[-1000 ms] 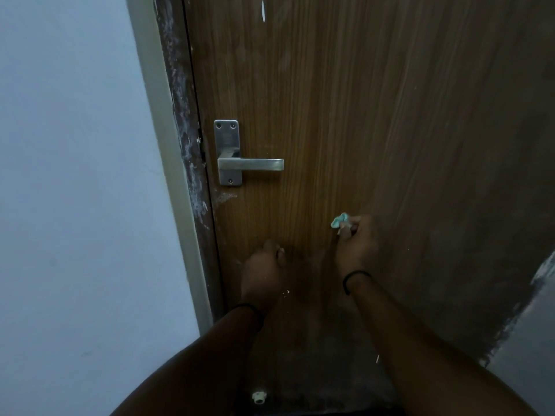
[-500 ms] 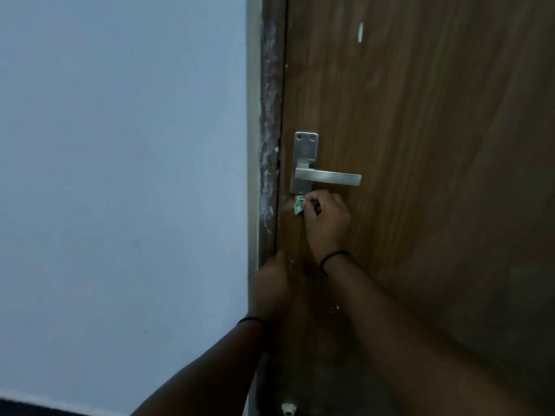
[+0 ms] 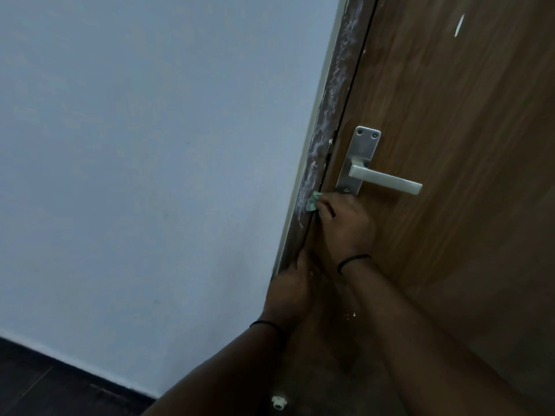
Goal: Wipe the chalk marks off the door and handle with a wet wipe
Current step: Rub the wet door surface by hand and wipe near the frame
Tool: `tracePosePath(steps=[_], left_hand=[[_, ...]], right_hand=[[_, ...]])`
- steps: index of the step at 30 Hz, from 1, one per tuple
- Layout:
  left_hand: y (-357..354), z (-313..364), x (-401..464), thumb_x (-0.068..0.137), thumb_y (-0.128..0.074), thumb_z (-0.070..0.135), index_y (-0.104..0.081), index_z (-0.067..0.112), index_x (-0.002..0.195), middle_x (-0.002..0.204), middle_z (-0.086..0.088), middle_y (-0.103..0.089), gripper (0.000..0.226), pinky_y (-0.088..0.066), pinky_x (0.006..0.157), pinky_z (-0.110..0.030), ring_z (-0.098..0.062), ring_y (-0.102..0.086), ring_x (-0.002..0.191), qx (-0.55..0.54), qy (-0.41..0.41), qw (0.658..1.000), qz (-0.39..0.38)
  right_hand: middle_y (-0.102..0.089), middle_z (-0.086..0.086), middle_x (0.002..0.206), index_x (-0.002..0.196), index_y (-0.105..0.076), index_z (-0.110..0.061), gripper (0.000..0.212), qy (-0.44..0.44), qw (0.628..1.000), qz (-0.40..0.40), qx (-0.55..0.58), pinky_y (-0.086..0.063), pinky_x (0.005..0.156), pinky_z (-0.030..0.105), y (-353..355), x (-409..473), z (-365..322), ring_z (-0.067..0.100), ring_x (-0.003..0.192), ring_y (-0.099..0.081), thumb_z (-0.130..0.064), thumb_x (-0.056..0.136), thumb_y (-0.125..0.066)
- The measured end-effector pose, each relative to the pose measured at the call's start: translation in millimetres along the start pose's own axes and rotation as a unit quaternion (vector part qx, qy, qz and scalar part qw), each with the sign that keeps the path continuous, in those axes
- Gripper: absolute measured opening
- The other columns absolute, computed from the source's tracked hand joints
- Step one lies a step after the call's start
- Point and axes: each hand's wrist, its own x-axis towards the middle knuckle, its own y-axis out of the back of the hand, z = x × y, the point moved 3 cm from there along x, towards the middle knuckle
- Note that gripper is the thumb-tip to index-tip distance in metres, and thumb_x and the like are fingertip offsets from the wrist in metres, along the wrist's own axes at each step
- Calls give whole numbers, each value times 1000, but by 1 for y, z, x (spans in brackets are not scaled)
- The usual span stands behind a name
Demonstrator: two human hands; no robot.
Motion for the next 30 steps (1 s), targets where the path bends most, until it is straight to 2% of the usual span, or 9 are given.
tracePosePath(steps=[4, 8, 11, 14, 17, 19, 22, 26, 30], left_hand=[[-6, -5, -3, 100, -41, 49, 13, 26, 156, 133, -13, -59, 82, -59, 80, -43, -28, -67, 97, 32, 9, 999, -22], [-19, -21, -12, 98, -42, 54, 29, 32, 149, 120, -14, -64, 91, -60, 72, -44, -27, -68, 84, 31, 48, 997, -47], [-29, -26, -13, 96, -45, 54, 31, 28, 149, 108, -15, -68, 96, -59, 64, -40, -25, -66, 74, 27, 53, 997, -42], [-37, -28, -12, 94, -42, 57, 34, 32, 147, 105, -16, -69, 97, -55, 56, -36, -24, -66, 69, 2, 47, 998, -34], [-43, -33, -13, 96, -40, 58, 40, 37, 142, 113, -14, -68, 94, -58, 63, -38, -23, -68, 77, 7, 47, 998, -42], [-46, -35, -14, 97, -41, 58, 37, 38, 144, 118, -14, -66, 93, -60, 69, -42, -24, -68, 82, 10, 50, 998, -48], [-46, -34, -10, 96, -44, 56, 35, 31, 147, 111, -18, -66, 97, -60, 66, -44, -27, -67, 75, 17, 40, 998, -40], [-39, -24, -2, 94, -46, 58, 35, 28, 147, 105, -20, -68, 101, -59, 61, -45, -30, -67, 69, 2, 34, 999, -24], [-31, -17, -1, 93, -39, 61, 28, 33, 149, 119, -20, -65, 93, -60, 69, -46, -32, -68, 80, -14, 25, 1000, -12]], right_hand=[[-66, 6, 87, 93, -74, -17, 9, 121, 981, -105, -107, -46, 53, 28, -14, -28, 1, 26, 73, -64, -20, 86, -70], [-63, 5, 83, 92, -73, -16, 8, 141, 982, -49, -114, -41, 51, 27, -13, -15, 0, 25, 70, -61, -18, 85, -71], [-63, 8, 92, 104, -71, -14, 22, 144, 985, -10, -97, -43, 53, 26, -20, -1, -13, 25, 75, -62, -12, 82, -73], [-63, 12, 97, 100, -69, -8, 21, 173, 981, -23, -87, -49, 55, 29, -29, -13, -17, 28, 80, -63, -7, 80, -76], [-61, 8, 86, 91, -71, -10, 16, 216, 964, -92, -124, -40, 49, 27, -34, -40, -7, 26, 75, -59, -10, 77, -80], [-62, 5, 84, 88, -73, -14, 13, 212, 958, -125, -146, -40, 48, 28, -31, -46, 0, 25, 75, -59, -13, 77, -80], [-61, 8, 85, 90, -71, -11, 8, 177, 973, -62, -132, -42, 50, 31, -19, -18, -3, 28, 74, -59, -14, 83, -73], [-62, 10, 91, 102, -72, -12, 19, 148, 981, 52, -114, -45, 50, 27, -11, 23, -26, 27, 72, -62, -12, 84, -68], [-61, 10, 86, 95, -70, -9, 14, 170, 976, 11, -133, -30, 49, 23, -22, -2, -26, 27, 65, -60, -13, 83, -75]])
